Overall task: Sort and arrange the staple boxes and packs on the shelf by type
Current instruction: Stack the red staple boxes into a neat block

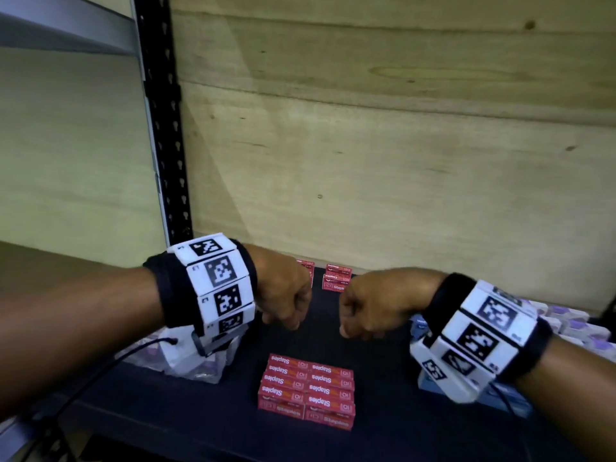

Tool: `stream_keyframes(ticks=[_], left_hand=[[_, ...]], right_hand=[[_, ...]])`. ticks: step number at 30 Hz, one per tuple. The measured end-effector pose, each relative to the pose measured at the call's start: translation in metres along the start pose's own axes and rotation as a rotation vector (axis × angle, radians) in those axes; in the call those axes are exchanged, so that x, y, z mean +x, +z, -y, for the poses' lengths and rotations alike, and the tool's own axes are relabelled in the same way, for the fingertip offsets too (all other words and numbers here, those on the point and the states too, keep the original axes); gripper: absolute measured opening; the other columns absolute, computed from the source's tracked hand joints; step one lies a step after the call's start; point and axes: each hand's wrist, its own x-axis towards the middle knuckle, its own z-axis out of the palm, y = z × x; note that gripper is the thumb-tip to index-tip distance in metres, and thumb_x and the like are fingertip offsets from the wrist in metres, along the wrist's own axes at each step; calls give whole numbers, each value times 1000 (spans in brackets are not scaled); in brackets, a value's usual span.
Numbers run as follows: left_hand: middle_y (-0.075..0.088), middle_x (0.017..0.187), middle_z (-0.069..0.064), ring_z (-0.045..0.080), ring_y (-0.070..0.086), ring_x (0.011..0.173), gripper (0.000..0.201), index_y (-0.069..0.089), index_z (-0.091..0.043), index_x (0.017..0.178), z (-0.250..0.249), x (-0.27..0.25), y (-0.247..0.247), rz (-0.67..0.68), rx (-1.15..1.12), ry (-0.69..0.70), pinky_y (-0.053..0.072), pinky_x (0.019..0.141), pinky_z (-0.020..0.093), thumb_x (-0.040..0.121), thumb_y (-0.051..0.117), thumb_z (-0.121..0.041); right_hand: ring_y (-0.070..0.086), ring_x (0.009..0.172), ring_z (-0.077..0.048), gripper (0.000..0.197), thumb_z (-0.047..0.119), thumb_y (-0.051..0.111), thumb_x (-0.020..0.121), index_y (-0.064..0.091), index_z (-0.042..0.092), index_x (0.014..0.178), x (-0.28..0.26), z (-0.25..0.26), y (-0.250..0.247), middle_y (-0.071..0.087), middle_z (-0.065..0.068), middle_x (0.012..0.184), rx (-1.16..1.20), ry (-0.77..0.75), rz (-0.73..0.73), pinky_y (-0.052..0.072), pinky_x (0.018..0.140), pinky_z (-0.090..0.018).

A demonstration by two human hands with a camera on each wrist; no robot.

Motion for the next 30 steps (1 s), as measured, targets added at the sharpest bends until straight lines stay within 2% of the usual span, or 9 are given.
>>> stream_keyframes(ticks=[3, 5, 9, 13, 17, 20, 23, 26, 30], left_hand=[[74, 98, -1, 13, 69, 90, 19, 70, -25, 104, 11, 11, -18, -79, 55, -43, 55, 87, 32, 85, 69, -32], [74, 95, -2, 14, 69, 89, 15, 71, -26, 99, 20, 19, -31, -118, 89, -63, 56, 82, 31, 84, 69, -30], [73, 89, -3, 12, 67, 83, 11, 73, -25, 97, 38, 40, -54, -151, 138, -110, 51, 72, 26, 87, 67, -23], [62, 69, -15, 0, 55, 63, 17, 73, -22, 104, 49, 63, -65, -127, 152, -116, 46, 62, 19, 89, 67, -19], [58, 66, -18, -5, 54, 57, 22, 73, -20, 109, 55, 84, -69, -78, 153, -91, 45, 58, 15, 87, 70, -21], [59, 69, -19, -17, 52, 47, 27, 71, -15, 113, 54, 97, -71, -14, 125, -51, 41, 47, 7, 86, 71, -17], [64, 79, -12, -13, 53, 50, 30, 69, -12, 116, 50, 106, -71, -14, 119, -42, 40, 47, 7, 87, 72, -17], [61, 71, -11, -15, 50, 43, 28, 70, -4, 114, 46, 113, -69, 82, 113, -13, 35, 42, 0, 86, 69, -4], [66, 76, -6, -10, 52, 45, 22, 72, -6, 108, 42, 121, -64, 54, 119, -22, 41, 46, 4, 86, 70, -7]], right_hand=[[59, 63, -12, 14, 27, 66, 92, 73, 17, 97, 12, -15, -20, 67, 10, 61, -16, 31, -88, 55, 73, -31], [58, 58, -8, 5, 21, 67, 90, 71, 23, 90, 23, -27, -30, 64, 14, 51, -37, 57, -124, 50, 66, -27], [62, 62, -8, 9, 26, 67, 90, 71, 24, 97, 46, -44, -44, 68, 7, 64, -46, 115, -141, 49, 64, -25], [65, 70, -11, 16, 29, 69, 89, 72, 21, 102, 68, -55, -51, 65, 9, 64, -52, 108, -158, 50, 69, -27], [65, 69, -12, 18, 29, 72, 86, 72, 19, 101, 89, -60, -54, 66, 8, 65, -53, 89, -133, 51, 70, -27], [65, 67, -12, 17, 27, 73, 85, 74, 17, 98, 100, -62, -54, 69, 6, 67, -75, 79, -99, 55, 76, -31], [69, 72, -15, 13, 22, 74, 83, 76, 14, 94, 106, -62, -54, 73, 2, 74, -91, 75, -58, 59, 83, -34], [71, 76, -15, 11, 10, 69, 84, 78, 9, 91, 109, -63, -52, 77, -3, 88, -69, 49, -19, 59, 86, -36], [66, 72, -12, 14, 8, 67, 87, 78, 3, 93, 111, -63, -48, 77, -6, 98, -46, 30, 37, 58, 88, -33]])
